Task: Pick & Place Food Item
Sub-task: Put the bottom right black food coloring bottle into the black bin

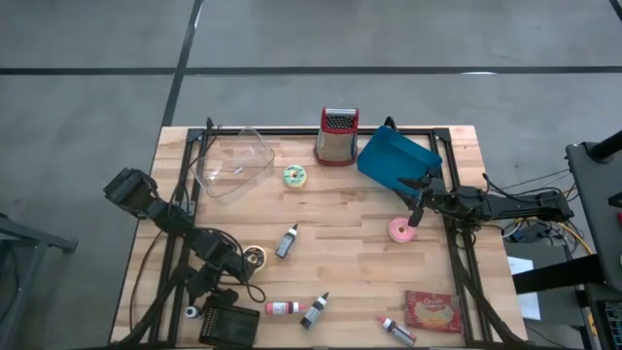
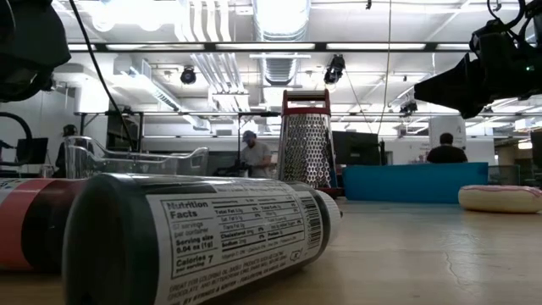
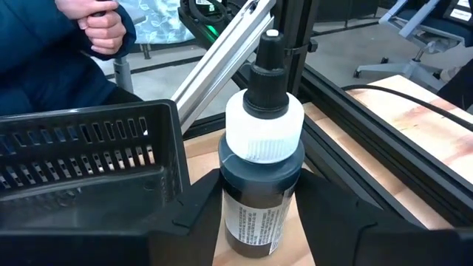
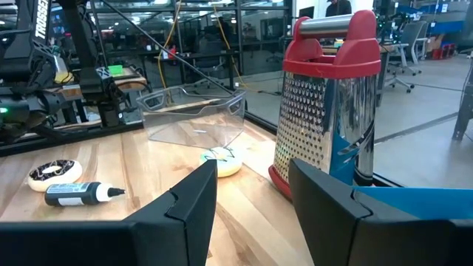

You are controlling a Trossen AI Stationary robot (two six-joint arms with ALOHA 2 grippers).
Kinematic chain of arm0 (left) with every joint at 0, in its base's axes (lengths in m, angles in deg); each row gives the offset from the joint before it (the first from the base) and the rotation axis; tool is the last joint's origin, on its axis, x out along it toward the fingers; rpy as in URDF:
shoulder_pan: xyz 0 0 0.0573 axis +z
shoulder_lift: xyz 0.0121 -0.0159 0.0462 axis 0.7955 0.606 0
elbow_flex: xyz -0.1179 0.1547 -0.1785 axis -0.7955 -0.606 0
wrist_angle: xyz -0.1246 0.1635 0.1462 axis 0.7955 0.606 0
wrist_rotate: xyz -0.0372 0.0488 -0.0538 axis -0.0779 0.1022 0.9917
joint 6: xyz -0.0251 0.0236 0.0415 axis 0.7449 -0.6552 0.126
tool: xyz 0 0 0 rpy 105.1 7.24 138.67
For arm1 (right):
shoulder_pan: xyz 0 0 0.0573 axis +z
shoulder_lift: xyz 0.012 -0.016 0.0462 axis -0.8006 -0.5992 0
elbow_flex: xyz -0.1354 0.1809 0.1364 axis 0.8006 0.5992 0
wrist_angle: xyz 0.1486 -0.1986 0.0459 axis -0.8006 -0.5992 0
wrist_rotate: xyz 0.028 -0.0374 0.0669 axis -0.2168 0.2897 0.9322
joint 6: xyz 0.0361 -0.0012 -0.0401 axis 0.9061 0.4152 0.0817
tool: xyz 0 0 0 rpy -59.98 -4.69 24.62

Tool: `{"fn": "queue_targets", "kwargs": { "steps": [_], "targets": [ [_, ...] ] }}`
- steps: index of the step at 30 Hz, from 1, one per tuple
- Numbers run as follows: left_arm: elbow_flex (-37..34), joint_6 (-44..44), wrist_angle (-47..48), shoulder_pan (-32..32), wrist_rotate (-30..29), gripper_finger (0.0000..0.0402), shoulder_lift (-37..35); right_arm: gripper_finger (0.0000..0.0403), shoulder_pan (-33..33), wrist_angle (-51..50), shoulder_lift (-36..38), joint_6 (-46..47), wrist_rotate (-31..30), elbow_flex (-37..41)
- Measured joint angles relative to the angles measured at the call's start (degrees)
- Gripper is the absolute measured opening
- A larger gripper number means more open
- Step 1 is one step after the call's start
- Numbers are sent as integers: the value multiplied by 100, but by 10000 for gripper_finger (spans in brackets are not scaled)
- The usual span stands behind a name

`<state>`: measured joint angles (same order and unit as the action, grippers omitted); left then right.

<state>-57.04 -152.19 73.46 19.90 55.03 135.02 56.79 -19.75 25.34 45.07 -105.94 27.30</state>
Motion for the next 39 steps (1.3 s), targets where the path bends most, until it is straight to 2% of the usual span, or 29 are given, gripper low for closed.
{"fn": "queue_targets", "kwargs": {
  "steps": [19,28,35,39],
  "targets": [
    [-4,72,5,0,10,165,-131,164,-1,0,0,0,-1,0],
    [32,101,35,0,-173,165,-182,164,-1,0,0,0,0,0],
    [343,421,746,4,-224,165,-681,164,-1,-2,0,0,-1,-2],
    [549,479,1274,4,-466,165,-1176,164,1,-2,0,0,1,-1]
  ]
}}
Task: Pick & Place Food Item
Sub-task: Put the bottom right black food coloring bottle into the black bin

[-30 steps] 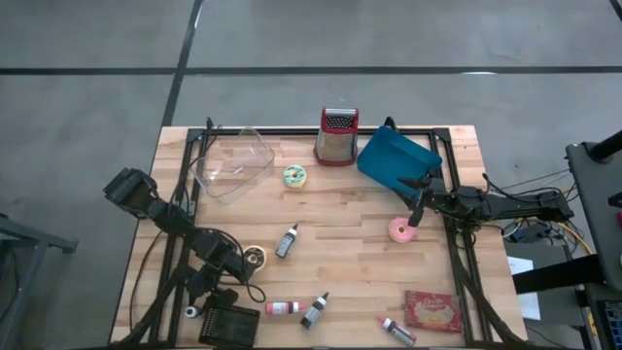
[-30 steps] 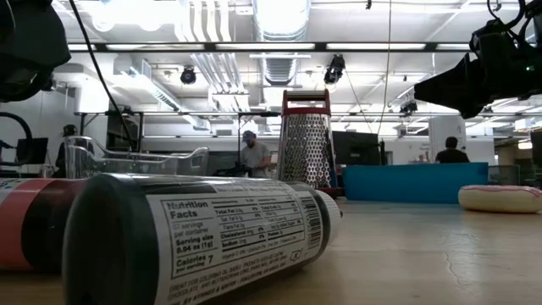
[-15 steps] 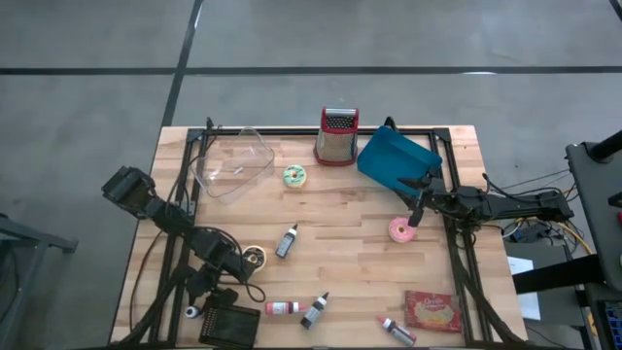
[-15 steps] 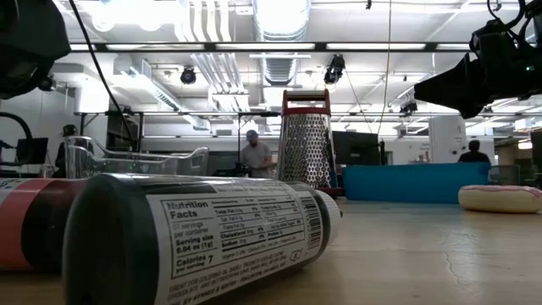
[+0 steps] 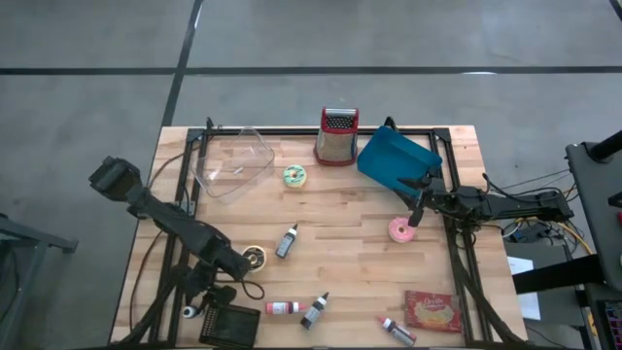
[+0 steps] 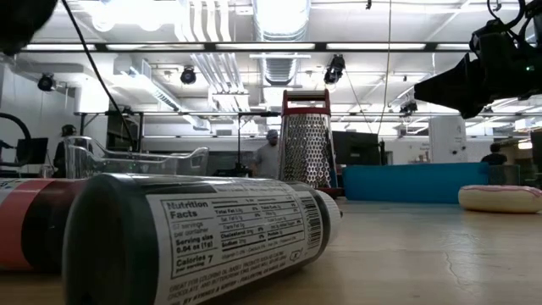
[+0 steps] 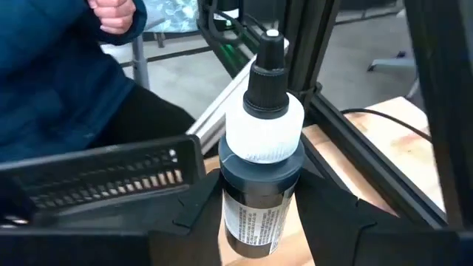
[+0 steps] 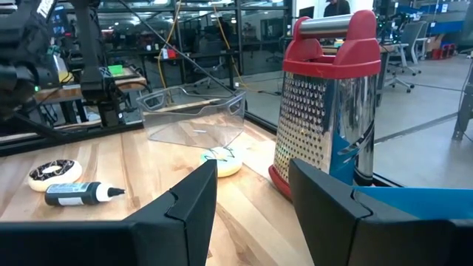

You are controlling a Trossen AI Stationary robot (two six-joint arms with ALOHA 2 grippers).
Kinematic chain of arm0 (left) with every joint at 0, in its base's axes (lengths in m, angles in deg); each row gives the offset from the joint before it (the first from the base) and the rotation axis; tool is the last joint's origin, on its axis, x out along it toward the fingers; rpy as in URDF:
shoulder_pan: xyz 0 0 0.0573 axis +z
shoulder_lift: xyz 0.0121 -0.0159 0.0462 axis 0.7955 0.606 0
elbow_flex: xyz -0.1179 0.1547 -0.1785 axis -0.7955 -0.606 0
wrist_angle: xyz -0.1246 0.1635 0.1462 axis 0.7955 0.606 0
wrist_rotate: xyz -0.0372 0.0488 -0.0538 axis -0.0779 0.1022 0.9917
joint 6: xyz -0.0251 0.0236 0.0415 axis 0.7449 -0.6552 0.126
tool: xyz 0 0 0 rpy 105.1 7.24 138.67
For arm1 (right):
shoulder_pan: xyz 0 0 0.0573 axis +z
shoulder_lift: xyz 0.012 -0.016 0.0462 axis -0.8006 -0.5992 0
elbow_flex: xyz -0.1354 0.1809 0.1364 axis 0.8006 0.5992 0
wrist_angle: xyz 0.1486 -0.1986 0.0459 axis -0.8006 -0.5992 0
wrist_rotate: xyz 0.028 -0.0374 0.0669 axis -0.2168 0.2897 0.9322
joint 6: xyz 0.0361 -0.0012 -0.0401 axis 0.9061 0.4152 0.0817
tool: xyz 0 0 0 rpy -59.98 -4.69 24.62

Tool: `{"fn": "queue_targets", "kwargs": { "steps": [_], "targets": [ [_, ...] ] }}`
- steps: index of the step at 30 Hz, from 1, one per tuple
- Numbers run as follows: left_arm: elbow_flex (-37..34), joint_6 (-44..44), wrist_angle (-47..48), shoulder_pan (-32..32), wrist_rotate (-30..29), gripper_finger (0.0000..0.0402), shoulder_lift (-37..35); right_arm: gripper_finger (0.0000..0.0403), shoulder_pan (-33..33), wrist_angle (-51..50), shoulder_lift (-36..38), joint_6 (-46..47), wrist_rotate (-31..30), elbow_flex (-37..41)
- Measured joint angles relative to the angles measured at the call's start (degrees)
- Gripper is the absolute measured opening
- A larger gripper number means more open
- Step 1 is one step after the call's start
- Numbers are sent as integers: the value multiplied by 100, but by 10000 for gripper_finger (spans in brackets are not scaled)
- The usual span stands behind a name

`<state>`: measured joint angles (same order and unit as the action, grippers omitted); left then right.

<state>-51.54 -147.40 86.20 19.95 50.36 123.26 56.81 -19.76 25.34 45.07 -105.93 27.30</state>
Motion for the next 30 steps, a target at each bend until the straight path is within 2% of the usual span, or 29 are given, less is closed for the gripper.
{"fn": "queue_targets", "kwargs": {
  "steps": [5,9,15,19,22,30],
  "targets": [
    [140,9,216,2,-697,165,-578,164,-1,1,-2,0,-1,1],
    [217,-359,237,2,-1391,165,-843,164,0,2,-2,0,-1,1],
    [229,-1661,370,6,-2506,165,-982,164,-1,1,0,0,-1,1],
    [272,-2494,837,7,-3245,165,-990,164,0,2,0,0,0,1],
    [361,-2642,981,22,-3260,165,-951,164,0,0,0,0,-1,1],
    [940,-2222,1310,22,-2801,165,-865,164,-1,0,0,0,-1,1]
  ]
}}
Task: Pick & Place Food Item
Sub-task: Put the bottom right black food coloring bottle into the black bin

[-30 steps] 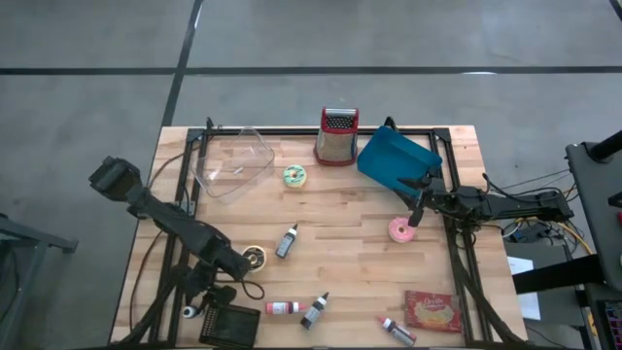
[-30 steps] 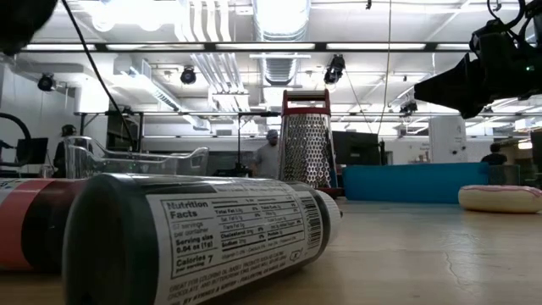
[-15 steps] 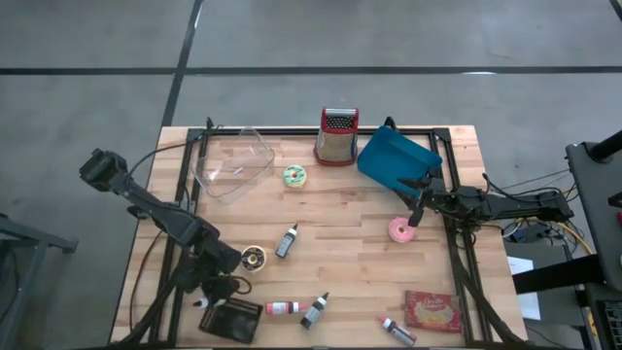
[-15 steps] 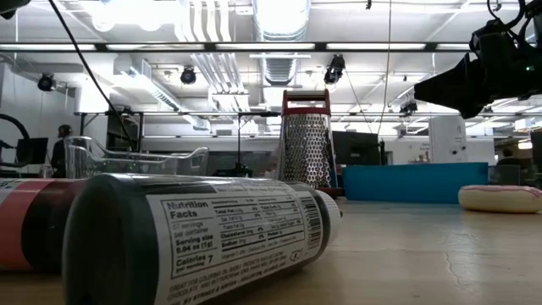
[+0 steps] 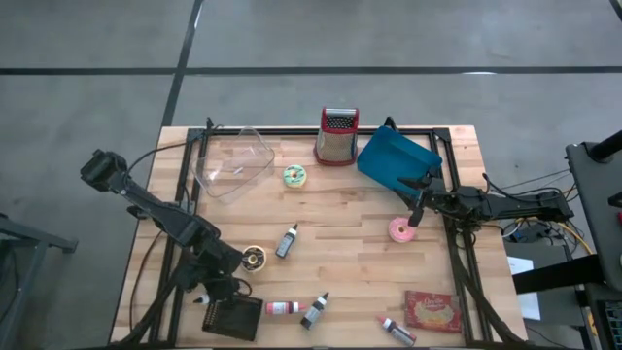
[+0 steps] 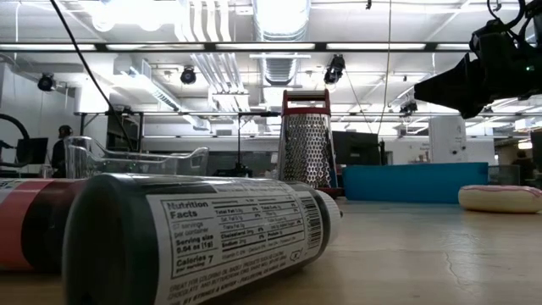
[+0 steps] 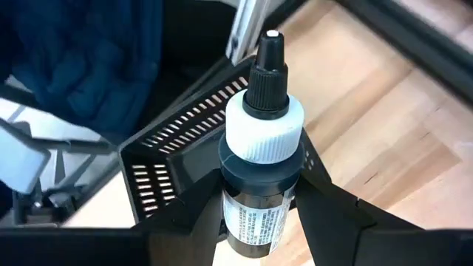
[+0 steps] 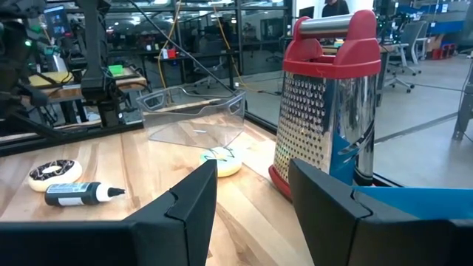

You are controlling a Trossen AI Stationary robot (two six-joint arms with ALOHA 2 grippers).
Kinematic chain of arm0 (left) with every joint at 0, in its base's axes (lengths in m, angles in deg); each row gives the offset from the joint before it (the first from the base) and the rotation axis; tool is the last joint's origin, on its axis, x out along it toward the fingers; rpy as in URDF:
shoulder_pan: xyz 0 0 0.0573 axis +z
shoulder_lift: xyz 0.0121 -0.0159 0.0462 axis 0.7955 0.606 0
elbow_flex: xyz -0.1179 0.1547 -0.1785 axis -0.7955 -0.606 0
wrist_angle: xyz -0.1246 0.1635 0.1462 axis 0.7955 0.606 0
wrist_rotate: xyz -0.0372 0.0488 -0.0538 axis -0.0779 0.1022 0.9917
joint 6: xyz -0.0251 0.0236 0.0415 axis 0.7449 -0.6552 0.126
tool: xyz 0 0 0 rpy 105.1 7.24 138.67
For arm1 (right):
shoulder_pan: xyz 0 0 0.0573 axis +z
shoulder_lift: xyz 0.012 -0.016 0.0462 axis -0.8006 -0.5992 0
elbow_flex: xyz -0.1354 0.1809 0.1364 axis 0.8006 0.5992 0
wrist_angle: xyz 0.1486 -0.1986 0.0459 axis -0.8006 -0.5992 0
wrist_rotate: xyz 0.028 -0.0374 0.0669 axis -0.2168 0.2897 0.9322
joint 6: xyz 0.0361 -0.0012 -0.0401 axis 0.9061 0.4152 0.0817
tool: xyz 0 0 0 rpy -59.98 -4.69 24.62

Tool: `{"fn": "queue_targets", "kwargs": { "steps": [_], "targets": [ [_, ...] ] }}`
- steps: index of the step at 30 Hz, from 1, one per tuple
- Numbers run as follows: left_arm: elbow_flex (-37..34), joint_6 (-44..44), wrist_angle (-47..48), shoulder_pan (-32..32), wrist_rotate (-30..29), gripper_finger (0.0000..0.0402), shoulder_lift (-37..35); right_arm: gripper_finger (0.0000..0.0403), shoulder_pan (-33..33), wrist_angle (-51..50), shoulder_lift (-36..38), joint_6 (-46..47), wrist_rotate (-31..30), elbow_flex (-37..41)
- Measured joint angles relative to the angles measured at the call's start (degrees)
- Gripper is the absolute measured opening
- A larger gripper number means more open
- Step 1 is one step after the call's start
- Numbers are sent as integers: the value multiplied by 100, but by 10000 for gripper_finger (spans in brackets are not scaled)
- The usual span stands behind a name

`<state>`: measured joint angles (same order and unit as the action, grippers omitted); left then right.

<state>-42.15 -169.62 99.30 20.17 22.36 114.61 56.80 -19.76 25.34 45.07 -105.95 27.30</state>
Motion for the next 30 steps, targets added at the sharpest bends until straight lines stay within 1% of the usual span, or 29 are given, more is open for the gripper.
{"fn": "queue_targets", "kwargs": {
  "steps": [4,7,10,16,19,23,25,28,30],
  "targets": [
    [313,-434,372,0,103,165,64,164,-2,1,0,0,0,0],
    [418,-1245,615,0,6,165,129,164,0,0,0,0,0,0],
    [423,-2162,837,-2,-408,165,254,164,-1,0,0,0,0,0],
    [491,-3467,832,-2,-1379,165,724,164,1,0,0,0,0,0],
    [741,-3716,812,-2,-1583,165,1052,164,-1,0,0,0,0,0],
    [1206,-3753,955,-54,-1612,165,1479,164,1,0,0,-2,0,0],
    [1453,-3811,1211,-118,-1750,165,1631,164,-1,0,0,0,0,-1],
    [1839,-3878,1862,-237,-2039,165,1761,164,1,1,0,0,0,0],
    [2042,-3883,2159,-320,-2084,165,1781,164,1,0,0,0,0,0]
  ]
}}
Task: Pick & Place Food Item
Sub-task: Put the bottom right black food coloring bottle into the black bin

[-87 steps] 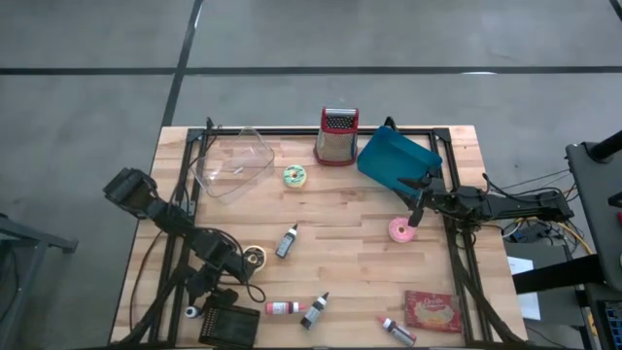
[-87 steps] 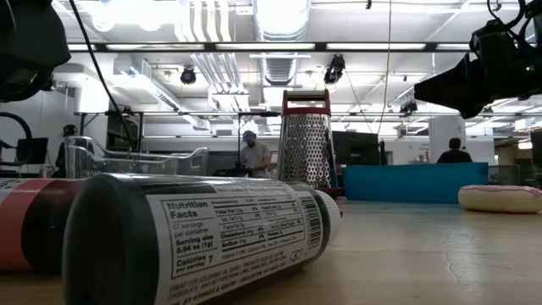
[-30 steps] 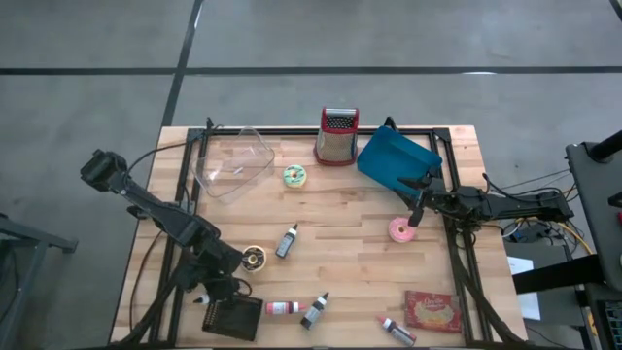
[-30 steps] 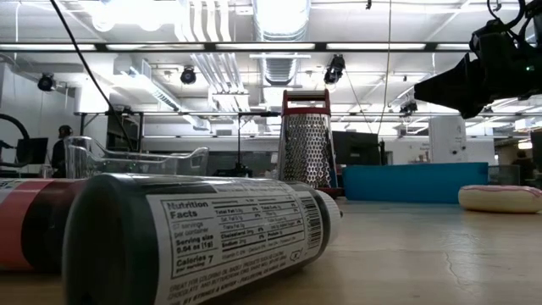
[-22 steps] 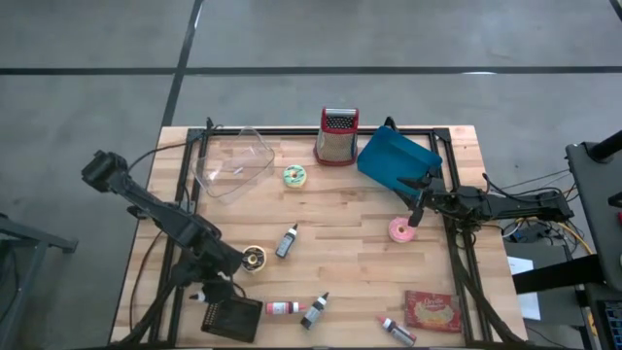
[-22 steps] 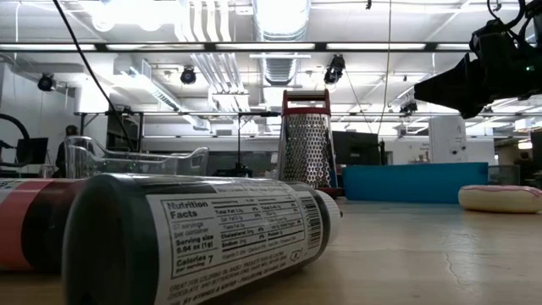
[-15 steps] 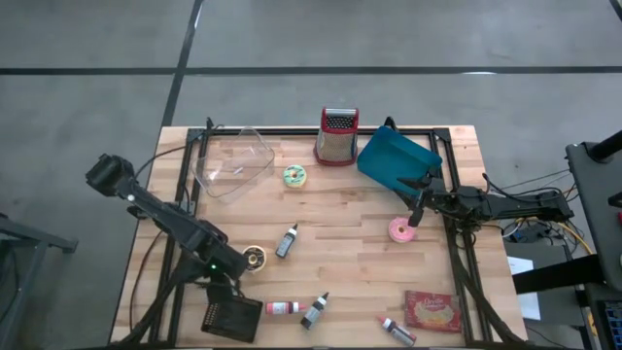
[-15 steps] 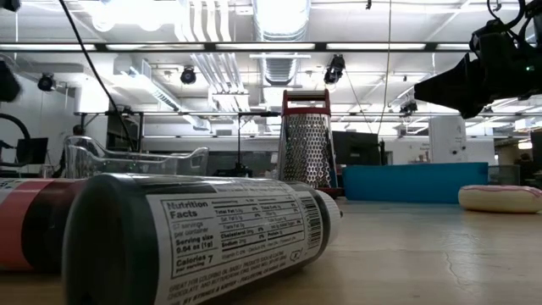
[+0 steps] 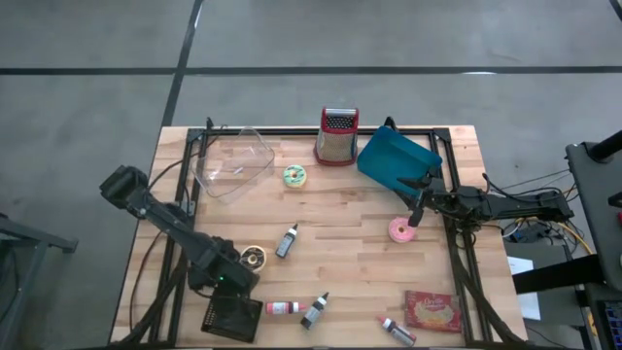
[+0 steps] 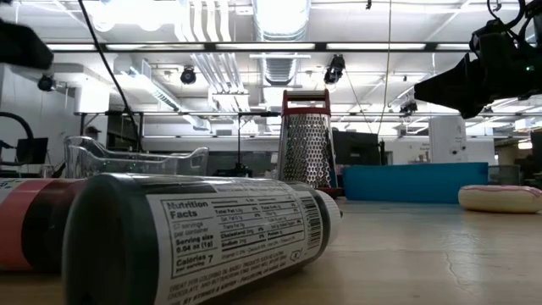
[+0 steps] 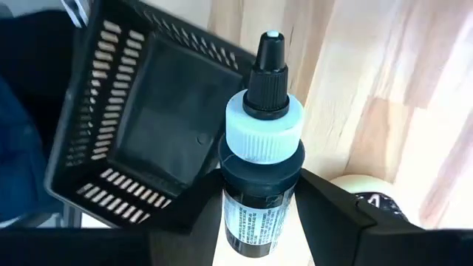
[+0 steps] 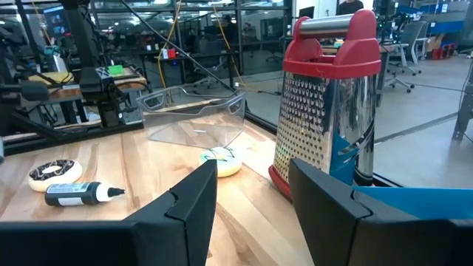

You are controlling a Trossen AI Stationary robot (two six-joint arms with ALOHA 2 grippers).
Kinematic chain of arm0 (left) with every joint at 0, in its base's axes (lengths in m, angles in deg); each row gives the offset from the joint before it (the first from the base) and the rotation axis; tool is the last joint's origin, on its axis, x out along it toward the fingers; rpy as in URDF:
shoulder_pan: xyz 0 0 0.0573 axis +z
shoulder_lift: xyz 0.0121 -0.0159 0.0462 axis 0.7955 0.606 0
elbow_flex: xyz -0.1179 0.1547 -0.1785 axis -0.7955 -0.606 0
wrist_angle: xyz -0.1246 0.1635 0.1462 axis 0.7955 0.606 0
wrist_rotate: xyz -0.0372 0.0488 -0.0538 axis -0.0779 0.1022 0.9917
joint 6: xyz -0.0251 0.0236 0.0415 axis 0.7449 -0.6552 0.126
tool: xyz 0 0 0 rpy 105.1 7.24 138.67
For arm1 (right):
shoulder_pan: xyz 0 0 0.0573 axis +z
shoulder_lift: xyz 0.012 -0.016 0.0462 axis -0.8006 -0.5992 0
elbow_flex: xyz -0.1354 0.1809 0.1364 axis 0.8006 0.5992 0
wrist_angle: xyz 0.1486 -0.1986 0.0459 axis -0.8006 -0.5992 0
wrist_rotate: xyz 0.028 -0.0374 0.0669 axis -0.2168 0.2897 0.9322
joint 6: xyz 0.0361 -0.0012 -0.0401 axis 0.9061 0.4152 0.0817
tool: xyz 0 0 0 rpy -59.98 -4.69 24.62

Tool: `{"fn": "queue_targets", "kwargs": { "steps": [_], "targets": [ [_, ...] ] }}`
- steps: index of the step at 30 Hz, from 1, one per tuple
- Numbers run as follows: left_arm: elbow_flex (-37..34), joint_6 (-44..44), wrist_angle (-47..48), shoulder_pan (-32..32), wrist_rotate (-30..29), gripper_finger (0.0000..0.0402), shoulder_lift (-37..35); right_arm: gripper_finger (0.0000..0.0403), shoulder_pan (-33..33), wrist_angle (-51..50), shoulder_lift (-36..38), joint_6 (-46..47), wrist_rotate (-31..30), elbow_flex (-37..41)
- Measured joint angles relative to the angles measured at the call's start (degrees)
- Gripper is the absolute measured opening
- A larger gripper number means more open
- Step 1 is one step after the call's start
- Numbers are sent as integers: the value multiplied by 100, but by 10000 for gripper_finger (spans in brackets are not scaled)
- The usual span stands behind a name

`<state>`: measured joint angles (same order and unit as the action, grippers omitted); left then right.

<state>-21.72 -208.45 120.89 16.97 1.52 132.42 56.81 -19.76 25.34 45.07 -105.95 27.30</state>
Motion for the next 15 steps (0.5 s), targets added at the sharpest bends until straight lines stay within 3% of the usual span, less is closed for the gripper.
{"fn": "queue_targets", "kwargs": {
  "steps": [5,11,15],
  "targets": [
    [120,-8,81,-205,-58,165,0,164,0,0,0,-1,0,0],
    [-48,-190,-616,-303,-168,165,17,164,0,0,0,0,0,-1],
    [-137,-223,-867,-326,62,165,17,164,0,0,0,0,0,0]
  ]
}}
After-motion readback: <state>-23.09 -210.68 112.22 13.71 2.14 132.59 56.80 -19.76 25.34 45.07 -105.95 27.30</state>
